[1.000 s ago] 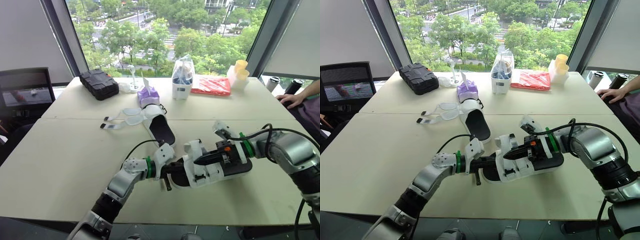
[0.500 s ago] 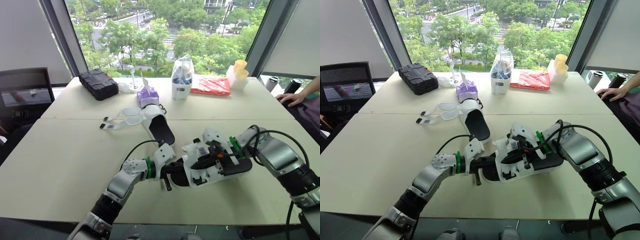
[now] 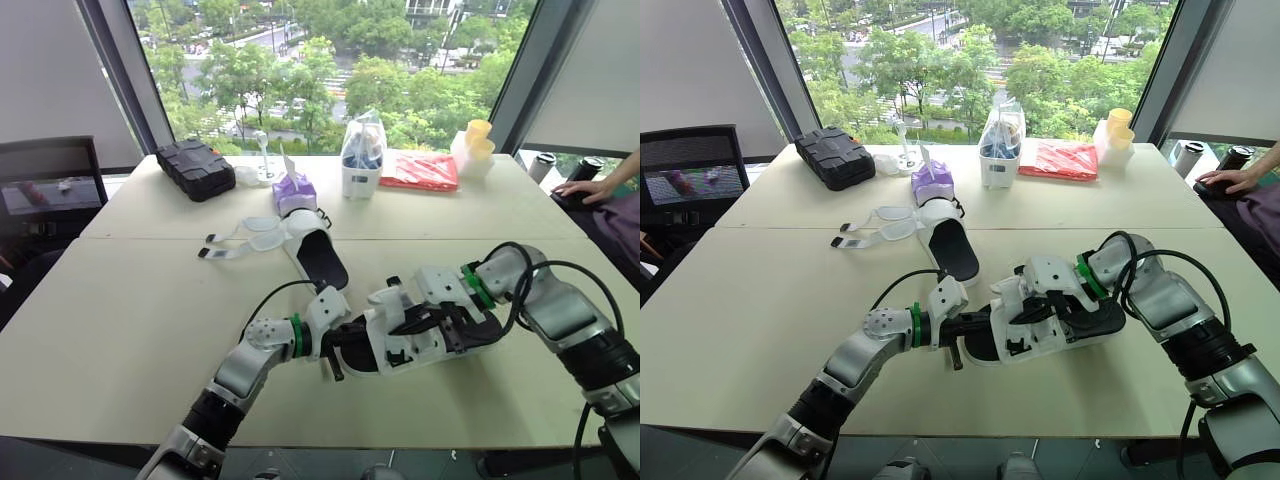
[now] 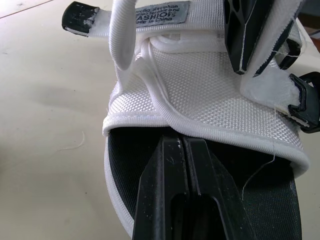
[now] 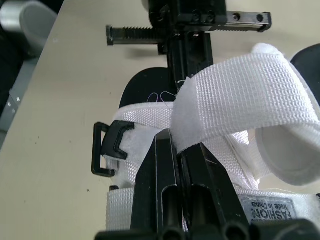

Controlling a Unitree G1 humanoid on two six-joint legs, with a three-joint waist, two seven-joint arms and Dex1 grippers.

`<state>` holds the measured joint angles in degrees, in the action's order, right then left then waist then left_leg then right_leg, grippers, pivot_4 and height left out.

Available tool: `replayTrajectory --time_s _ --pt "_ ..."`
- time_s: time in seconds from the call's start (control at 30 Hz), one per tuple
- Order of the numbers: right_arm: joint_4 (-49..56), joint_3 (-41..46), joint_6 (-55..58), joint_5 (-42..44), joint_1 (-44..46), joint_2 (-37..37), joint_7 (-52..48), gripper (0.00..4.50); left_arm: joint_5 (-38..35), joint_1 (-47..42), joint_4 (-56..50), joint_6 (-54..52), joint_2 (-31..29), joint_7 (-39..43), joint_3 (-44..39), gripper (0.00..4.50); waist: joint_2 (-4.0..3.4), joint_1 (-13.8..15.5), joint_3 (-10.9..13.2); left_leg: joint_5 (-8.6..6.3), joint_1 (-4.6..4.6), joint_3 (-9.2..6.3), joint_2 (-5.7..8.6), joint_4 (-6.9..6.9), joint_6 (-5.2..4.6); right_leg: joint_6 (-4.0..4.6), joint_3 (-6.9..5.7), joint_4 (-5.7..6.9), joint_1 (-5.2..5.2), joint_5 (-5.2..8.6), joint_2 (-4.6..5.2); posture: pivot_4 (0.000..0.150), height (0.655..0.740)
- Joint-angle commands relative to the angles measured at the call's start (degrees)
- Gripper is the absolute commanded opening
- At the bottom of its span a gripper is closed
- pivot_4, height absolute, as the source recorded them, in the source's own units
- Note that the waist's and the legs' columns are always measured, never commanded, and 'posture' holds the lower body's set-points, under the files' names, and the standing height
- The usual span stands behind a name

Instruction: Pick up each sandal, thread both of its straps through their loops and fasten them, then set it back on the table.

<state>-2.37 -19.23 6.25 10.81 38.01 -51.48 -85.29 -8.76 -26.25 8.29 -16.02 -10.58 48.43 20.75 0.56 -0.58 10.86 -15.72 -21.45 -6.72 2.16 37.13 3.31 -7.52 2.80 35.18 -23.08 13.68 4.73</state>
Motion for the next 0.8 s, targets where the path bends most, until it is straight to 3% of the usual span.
replayTrajectory --time_s 0.03,0.43,0.8 --pt "2.4 1.6 -2.2 -0.1 -1.3 -1.6 -2.2 0.05 0.2 0.6 0.3 -0.8 -0.1 -0.6 -0.5 0.0 0.0 0.0 0.0 0.0 0.0 0.0 0.0 0.0 0.0 0.0 0.0 0.0 0.0 0.0 0.0 0.15 0.74" --pt "-2.8 -0.1 -26.2 -5.5 2.0 -2.2 -7.2 0.05 -0.1 0.4 0.6 -1.0 0.2 -0.7 -0.6 0.0 0.0 0.0 0.0 0.0 0.01 0.0 0.01 -0.01 0.0 0.0 0.0 0.0 0.02 0.0 0.01 0.15 0.74" --pt "3.3 -1.2 -22.9 1.0 1.4 -5.3 -7.2 0.05 -1.3 0.5 0.2 -2.0 0.8 -1.3 -1.7 0.0 0.0 0.1 0.0 0.0 0.02 -0.02 0.01 -0.01 0.0 0.01 0.0 0.0 0.02 0.01 0.02 0.15 0.74"
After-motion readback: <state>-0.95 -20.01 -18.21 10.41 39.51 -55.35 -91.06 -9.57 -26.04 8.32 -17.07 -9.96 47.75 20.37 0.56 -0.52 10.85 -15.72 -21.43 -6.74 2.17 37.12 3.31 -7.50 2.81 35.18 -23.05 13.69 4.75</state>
